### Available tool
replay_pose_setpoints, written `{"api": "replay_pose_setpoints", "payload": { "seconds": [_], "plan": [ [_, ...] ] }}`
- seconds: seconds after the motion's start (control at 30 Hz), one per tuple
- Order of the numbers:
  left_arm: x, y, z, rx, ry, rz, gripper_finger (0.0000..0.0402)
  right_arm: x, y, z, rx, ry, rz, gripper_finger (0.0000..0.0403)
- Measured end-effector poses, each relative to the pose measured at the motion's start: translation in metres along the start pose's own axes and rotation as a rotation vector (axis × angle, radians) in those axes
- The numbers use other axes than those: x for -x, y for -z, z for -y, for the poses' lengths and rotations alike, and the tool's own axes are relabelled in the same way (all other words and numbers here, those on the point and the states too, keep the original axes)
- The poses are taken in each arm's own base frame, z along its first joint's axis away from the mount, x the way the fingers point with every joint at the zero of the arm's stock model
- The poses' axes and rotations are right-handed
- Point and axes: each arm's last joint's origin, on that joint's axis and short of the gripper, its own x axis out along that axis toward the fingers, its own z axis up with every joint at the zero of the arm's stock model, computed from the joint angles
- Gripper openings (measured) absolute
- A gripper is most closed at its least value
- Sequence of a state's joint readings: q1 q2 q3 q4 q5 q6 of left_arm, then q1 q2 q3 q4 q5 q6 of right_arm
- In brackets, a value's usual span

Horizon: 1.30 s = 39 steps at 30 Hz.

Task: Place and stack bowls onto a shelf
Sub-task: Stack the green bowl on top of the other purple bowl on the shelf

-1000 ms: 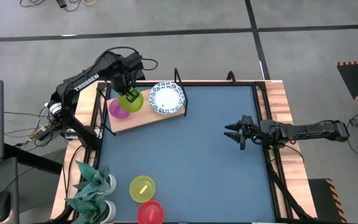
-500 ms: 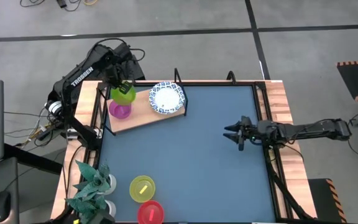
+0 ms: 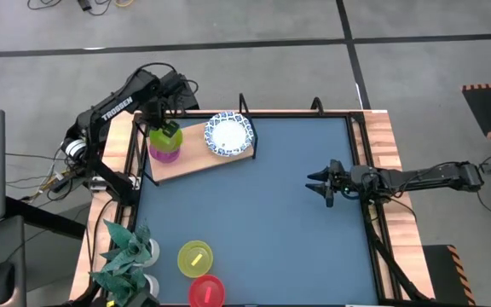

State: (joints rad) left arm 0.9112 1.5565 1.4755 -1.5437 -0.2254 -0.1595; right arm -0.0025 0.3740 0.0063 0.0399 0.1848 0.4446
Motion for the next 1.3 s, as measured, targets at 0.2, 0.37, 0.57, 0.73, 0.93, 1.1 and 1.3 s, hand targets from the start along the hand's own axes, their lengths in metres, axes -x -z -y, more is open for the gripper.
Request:
{"api": "replay_pose_setpoints", "payload": {
  "seconds": [0.2,0.37,0.57,0.73,0.93,1.1,1.3],
  "plan": [
    [-0.016,0.001,-0.005,0.006,0.014,-0.052,0.0,0.0,0.0,0.0,-0.001,0.0,0.0,0.022],
    [-0.026,-0.001,-0.008,0.013,0.052,-0.054,0.0,0.0,0.0,0.0,-0.026,0.0,0.0,0.022],
    [-0.024,-0.002,-0.011,0.028,0.064,-0.012,0.0,0.0,0.0,0.0,-0.027,0.0,0.001,0.022],
    [-0.025,-0.003,-0.018,0.055,0.073,-0.012,0.0,0.0,0.0,0.0,-0.027,0.0,0.0,0.022],
    [-0.034,-0.003,-0.016,0.071,0.125,-0.021,0.0,0.0,0.0,0.0,-0.027,0.0,0.0,0.022],
    [-0.038,-0.004,-0.015,0.069,0.138,-0.023,0.0,0.0,0.0,0.0,-0.026,0.0,0.001,0.022],
    [-0.038,-0.004,-0.015,0.065,0.138,-0.019,0.0,0.0,0.0,0.0,-0.022,0.0,0.0,0.022]
  ]
}}
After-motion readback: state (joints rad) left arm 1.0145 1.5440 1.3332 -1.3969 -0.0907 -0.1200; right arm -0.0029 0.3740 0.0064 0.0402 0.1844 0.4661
